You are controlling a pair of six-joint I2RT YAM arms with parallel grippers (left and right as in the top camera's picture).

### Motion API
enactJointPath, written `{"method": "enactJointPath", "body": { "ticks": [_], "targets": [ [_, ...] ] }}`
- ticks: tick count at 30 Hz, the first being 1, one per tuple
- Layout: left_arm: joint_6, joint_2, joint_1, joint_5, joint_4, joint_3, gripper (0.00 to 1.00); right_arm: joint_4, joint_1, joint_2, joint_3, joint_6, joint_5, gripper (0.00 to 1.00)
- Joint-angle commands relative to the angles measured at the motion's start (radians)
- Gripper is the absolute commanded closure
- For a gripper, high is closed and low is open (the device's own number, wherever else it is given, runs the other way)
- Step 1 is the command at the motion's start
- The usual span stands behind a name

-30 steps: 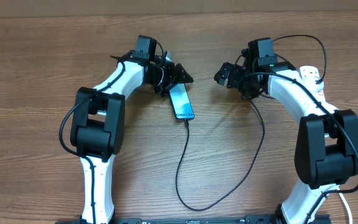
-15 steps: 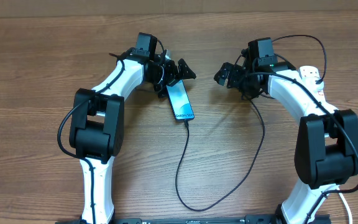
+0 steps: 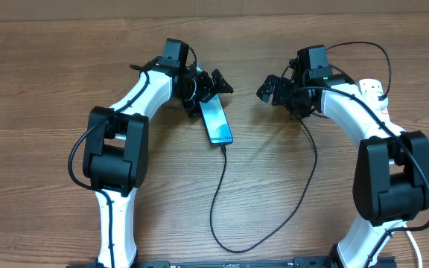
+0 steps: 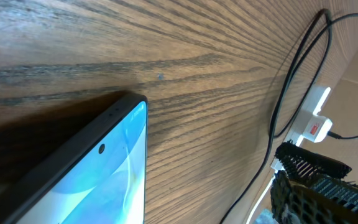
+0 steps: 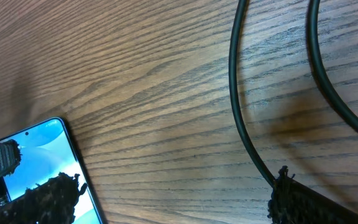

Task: Plug charger to phone and switch on socket
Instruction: 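Lay the phone flat, screen up, on the table with the left gripper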

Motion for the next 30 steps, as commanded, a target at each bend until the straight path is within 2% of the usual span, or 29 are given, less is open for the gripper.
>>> {"method": "enactJointPath", "body": {
  "ticks": [1, 30],
  "targets": [
    [-0.021, 0.047, 0.0, -0.153, -0.035, -0.034, 0.0, -0.001, -0.006, -0.035, 0.027, -0.003, 0.011, 0.0],
    [-0.089, 0.047, 0.0, -0.217, -0.097, -0.034, 0.0, -0.001, -0.006, -0.035, 0.027, -0.003, 0.011, 0.0]
  ]
}}
